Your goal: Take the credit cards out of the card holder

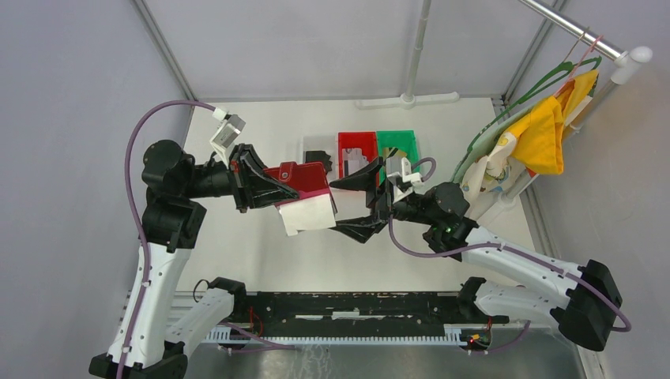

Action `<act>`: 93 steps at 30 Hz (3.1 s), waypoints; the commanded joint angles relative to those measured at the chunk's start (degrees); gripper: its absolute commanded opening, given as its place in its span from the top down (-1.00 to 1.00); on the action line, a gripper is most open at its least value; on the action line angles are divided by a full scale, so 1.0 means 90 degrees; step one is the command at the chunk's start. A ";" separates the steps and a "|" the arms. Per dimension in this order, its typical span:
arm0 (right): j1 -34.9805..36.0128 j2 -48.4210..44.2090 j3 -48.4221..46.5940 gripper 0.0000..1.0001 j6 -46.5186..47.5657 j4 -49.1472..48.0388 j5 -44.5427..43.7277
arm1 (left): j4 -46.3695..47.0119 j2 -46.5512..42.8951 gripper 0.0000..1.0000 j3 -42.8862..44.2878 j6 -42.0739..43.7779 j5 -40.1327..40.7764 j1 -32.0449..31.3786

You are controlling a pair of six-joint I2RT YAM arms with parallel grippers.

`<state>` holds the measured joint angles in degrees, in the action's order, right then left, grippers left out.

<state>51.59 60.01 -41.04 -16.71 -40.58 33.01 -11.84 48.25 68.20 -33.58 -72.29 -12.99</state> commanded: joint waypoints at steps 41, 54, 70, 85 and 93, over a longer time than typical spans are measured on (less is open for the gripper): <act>0.0867 0.0894 -0.1895 0.31 -0.0906 0.0045 -0.1670 | -0.0223 -0.0169 0.96 0.0224 0.0388 -0.0298 -0.0021; 0.0858 0.0194 -0.1903 0.96 -0.0838 0.0601 -0.2268 | -0.2735 -0.0028 -0.27 0.0904 0.3125 0.0749 -0.0023; 0.0840 0.0000 -0.1818 0.94 -0.0981 0.0687 -0.2105 | -0.6211 0.0193 -0.46 0.1481 0.7239 -0.0692 -0.0018; 0.0849 0.0742 -0.1975 0.95 -0.1883 0.0031 -0.1406 | -0.1742 -0.0801 -0.06 0.0156 0.3327 0.1956 -0.0011; 0.0849 0.0732 -0.2312 0.94 -0.1685 0.0421 -0.1468 | -0.2418 -0.0643 -0.50 0.0350 0.3672 0.2369 -0.0011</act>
<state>58.98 67.24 -55.83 -31.88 -33.45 18.13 -32.14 40.91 69.67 -0.60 -55.29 -13.06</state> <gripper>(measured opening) 0.068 0.692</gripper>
